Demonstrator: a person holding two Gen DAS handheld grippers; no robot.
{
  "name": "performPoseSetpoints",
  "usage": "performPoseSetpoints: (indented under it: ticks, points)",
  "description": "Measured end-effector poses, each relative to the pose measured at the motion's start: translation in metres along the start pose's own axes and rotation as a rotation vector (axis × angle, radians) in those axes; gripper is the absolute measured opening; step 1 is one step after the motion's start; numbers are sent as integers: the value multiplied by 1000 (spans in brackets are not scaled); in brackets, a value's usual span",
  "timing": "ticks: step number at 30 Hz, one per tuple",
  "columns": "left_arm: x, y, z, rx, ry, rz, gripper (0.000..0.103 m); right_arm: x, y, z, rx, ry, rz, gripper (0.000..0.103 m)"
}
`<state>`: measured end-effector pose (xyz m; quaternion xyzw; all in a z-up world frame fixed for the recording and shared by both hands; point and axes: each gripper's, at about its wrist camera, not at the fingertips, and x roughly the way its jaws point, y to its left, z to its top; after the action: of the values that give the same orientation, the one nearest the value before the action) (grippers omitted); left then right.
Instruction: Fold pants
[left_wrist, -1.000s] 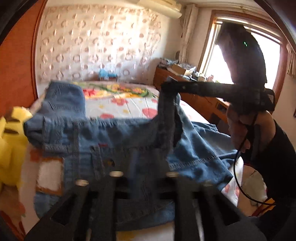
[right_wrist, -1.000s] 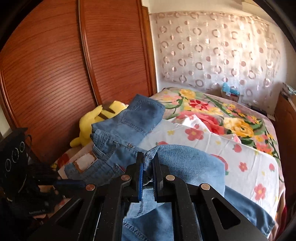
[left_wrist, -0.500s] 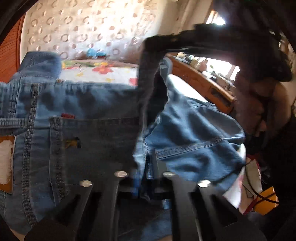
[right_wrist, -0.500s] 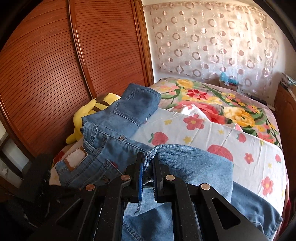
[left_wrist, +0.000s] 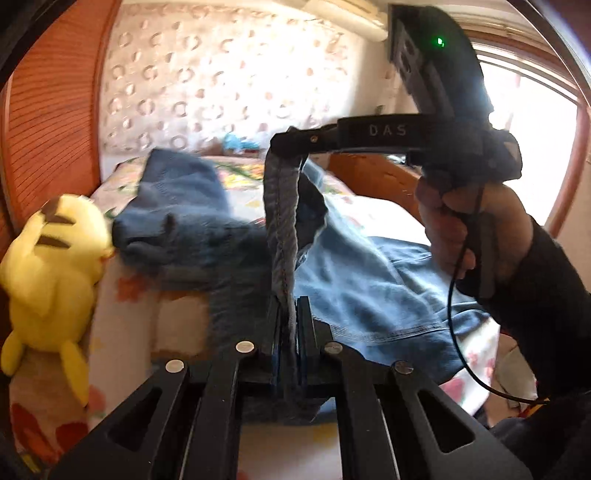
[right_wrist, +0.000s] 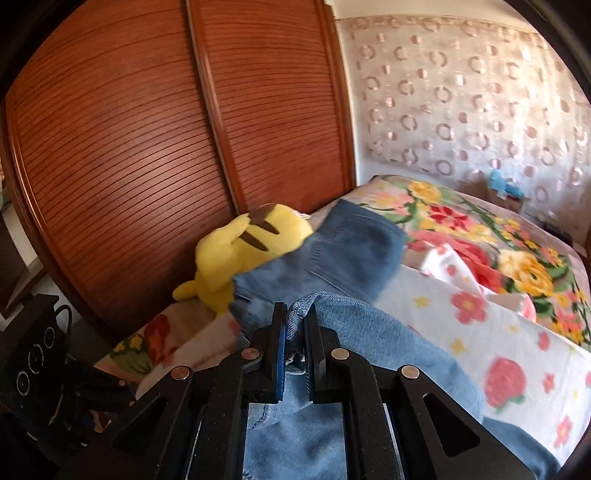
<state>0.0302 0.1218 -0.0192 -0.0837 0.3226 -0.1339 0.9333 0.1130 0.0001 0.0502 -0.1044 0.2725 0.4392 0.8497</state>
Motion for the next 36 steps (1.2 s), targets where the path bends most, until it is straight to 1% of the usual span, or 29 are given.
performPoseSetpoints:
  ticks: [4,6,7,8,9,11,12,14,19,22,25,27,30,32,34,36]
  points:
    - [11,11,-12,-40,41,50,9,30,1,1,-3,50,-19,9]
    - [15,12,-17,-51,55,59,11,38,3,-1,-13,73,-39,25]
    - [14,14,-18,-54,53,67,12,38,4,1,-21,76,-48,30]
    - [14,14,-20,-55,51,74,17,37,4,1,-22,78,-57,41]
    - [14,15,-20,-61,49,76,25,33,0,0,-16,75,-63,50]
    - [15,18,-20,-69,45,72,37,23,-1,1,-8,56,-73,55]
    - [13,19,-20,-71,39,70,42,17,-4,-1,-5,42,-86,55]
    - [11,19,-18,-67,27,75,43,-1,-12,-9,5,22,-109,55]
    - [2,12,-15,-46,-30,123,44,-49,-41,-46,37,1,-190,55]
    - [3,5,-14,-22,-51,125,43,-72,-59,-78,66,7,-250,55]
    - [15,2,-15,5,-28,119,43,-89,-76,-106,105,28,-301,55]
    - [24,3,-17,9,-2,135,43,-98,-85,-125,133,39,-321,55]
    - [42,9,-23,13,48,184,43,-104,-93,-151,169,70,-343,55]
    - [50,15,-28,0,71,185,42,-107,-96,-164,178,87,-360,55]
    - [53,20,-30,-7,72,170,30,-106,-97,-178,198,101,-366,55]
    - [52,22,-30,-11,69,166,11,-104,-97,-187,209,114,-372,55]
